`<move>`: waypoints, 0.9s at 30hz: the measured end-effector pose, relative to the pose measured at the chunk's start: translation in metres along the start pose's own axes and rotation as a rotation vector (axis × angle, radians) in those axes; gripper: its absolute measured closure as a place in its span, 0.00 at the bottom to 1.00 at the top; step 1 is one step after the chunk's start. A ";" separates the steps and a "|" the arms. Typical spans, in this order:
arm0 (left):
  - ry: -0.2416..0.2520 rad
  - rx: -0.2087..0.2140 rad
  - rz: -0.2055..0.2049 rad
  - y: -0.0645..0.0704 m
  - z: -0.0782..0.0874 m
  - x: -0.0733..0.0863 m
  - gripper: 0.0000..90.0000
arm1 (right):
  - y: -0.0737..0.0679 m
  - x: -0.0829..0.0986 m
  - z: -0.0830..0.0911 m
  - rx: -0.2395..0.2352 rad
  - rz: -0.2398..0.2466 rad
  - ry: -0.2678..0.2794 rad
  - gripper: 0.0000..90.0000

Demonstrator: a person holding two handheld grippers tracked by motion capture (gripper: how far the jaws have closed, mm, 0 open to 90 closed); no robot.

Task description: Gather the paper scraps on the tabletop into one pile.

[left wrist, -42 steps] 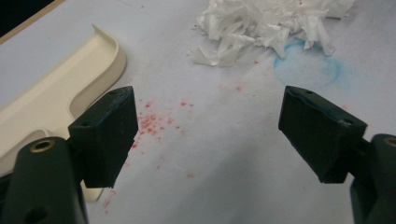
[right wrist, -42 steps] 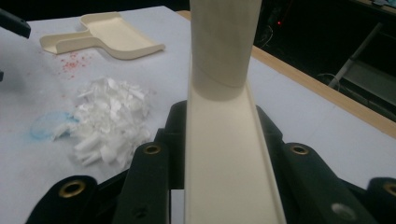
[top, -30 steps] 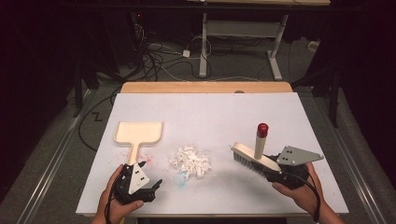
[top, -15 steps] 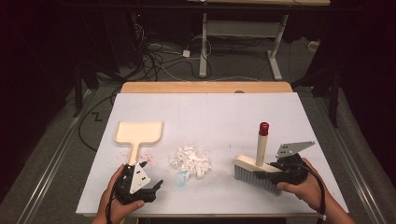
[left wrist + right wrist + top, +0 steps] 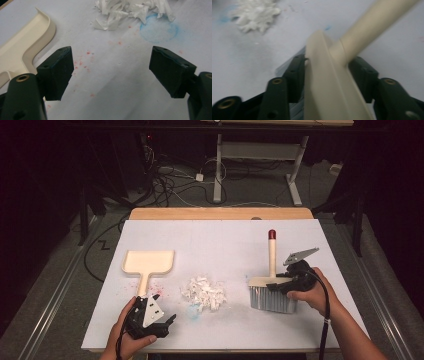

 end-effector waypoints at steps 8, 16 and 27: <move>-0.008 0.008 -0.002 0.002 -0.002 0.000 0.21 | 0.018 0.002 -0.004 0.096 0.048 -0.010 0.50; -0.008 0.012 -0.009 0.003 -0.003 0.000 0.21 | 0.015 -0.012 -0.011 0.142 0.122 0.094 0.52; -0.001 0.003 -0.003 0.002 -0.001 0.000 0.21 | -0.002 -0.009 0.022 0.341 0.173 0.318 0.34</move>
Point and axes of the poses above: each handheld gripper's, and its own axes: z roughly backward along the jaws, x roughly out of its underside, y roughly to its right, the point moved 5 cm from there along -z, roughly forward along the jaws, and after that the axes turned 8 degrees about y, right-handed, at the moved point
